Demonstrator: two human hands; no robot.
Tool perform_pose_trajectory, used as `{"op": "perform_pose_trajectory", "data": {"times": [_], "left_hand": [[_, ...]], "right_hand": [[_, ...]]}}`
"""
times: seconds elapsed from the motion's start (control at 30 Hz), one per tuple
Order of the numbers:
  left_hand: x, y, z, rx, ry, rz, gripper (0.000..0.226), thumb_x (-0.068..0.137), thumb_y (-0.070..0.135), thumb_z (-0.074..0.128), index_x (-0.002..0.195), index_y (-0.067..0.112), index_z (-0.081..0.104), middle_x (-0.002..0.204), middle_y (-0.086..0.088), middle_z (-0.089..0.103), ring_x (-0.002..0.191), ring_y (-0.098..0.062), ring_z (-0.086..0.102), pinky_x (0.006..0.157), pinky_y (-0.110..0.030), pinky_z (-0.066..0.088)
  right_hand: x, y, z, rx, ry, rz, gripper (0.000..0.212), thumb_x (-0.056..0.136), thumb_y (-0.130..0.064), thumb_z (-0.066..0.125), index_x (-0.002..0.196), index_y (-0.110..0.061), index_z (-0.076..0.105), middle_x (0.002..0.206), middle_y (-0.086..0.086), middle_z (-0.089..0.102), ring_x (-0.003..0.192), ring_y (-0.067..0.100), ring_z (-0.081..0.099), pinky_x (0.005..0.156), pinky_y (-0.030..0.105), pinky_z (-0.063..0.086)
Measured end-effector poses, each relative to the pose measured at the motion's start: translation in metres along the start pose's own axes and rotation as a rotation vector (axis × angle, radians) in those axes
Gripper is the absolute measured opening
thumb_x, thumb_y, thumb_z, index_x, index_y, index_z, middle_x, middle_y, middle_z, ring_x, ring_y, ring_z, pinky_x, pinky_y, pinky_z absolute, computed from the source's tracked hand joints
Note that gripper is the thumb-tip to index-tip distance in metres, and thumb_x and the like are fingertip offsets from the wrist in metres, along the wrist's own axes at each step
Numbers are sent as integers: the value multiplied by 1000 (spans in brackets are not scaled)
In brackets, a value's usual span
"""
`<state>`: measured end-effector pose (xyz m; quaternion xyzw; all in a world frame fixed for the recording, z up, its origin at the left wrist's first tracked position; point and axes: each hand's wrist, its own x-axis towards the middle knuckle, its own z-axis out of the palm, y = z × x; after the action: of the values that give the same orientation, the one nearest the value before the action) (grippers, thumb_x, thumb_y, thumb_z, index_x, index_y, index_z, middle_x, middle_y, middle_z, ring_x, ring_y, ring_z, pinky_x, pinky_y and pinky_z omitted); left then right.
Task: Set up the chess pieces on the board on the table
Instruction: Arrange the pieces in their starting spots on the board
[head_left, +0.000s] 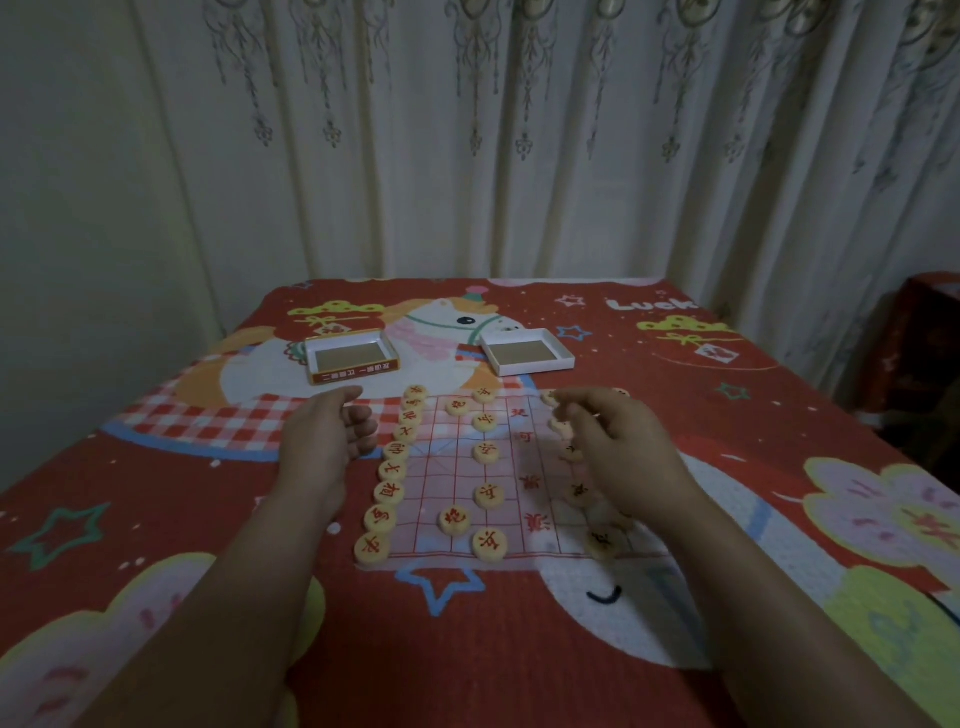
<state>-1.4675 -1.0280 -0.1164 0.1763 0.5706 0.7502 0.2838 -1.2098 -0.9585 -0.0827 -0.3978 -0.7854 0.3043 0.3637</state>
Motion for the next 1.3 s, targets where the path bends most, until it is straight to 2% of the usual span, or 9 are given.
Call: {"op": "perform_pose_trajectory", "data": {"times": [0.07, 0.17, 0.23, 0.47, 0.67, 0.9, 1.03, 1.13, 1.3], "left_hand": [[-1, 0, 0, 0, -2, 7, 27, 100, 15, 49, 122, 4, 59, 74, -7, 57, 65, -20, 56, 63, -33, 47], [-3, 1, 1, -6, -2, 12, 25, 99, 14, 50, 120, 4, 59, 73, -7, 57, 65, -20, 55, 62, -32, 46], [-4, 2, 1, -6, -1, 13, 23, 99, 14, 50, 118, 5, 60, 72, -7, 57, 63, -19, 55, 62, -32, 47], [-2, 0, 4, 10, 2, 25, 24, 99, 15, 50, 118, 5, 60, 72, -6, 56, 65, -19, 56, 63, -31, 47], [-1, -1, 4, 30, 7, 31, 25, 99, 15, 49, 118, 5, 60, 72, -5, 56, 65, -18, 56, 63, -31, 48], [0, -1, 4, 24, 13, 25, 25, 98, 16, 51, 118, 5, 61, 73, -6, 57, 66, -18, 56, 65, -31, 48], [-1, -1, 4, 25, 15, 23, 25, 98, 16, 51, 118, 6, 61, 74, -6, 57, 67, -18, 57, 66, -31, 49], [-1, -1, 4, 25, 14, 25, 25, 98, 16, 52, 118, 5, 61, 72, -6, 57, 67, -19, 57, 65, -32, 49], [-3, -1, 3, 28, 7, 36, 24, 98, 14, 50, 117, 4, 61, 72, -7, 56, 66, -19, 56, 64, -31, 47]], "right_hand": [[7, 8, -9, 55, 59, 39, 27, 102, -12, 44, 118, -19, 65, 105, -6, 67, 79, -2, 64, 58, 10, 45], [22, 28, -23, -10, 140, 81, 30, 100, -6, 44, 117, -17, 67, 105, -5, 70, 88, 14, 66, 62, 26, 48], [34, 41, -30, -85, 120, 113, 36, 98, -2, 42, 119, -16, 67, 112, -2, 70, 88, 19, 66, 65, 26, 50], [66, 56, -14, -475, -203, 90, 52, 91, -7, 45, 137, -28, 52, 136, -8, 60, 127, 23, 52, 108, 47, 37], [82, 51, -1, -595, -323, 114, 44, 94, -16, 47, 137, -25, 48, 139, -2, 57, 129, 28, 47, 109, 46, 28], [81, 60, -3, -491, -267, 118, 37, 98, -26, 46, 134, -21, 52, 137, 1, 59, 125, 27, 53, 108, 46, 36], [58, 57, -14, -305, -193, -5, 61, 92, -46, 58, 147, -30, 38, 150, -2, 45, 138, 24, 42, 112, 49, 35], [38, 52, -30, -288, -399, 51, 110, 59, -81, 69, 150, -48, 18, 163, -4, 17, 150, 23, 15, 118, 56, 23], [17, 44, -54, -372, -603, 29, 126, 56, -66, 80, 152, -50, -1, 163, -15, -9, 151, 15, -10, 121, 49, 11]]}}
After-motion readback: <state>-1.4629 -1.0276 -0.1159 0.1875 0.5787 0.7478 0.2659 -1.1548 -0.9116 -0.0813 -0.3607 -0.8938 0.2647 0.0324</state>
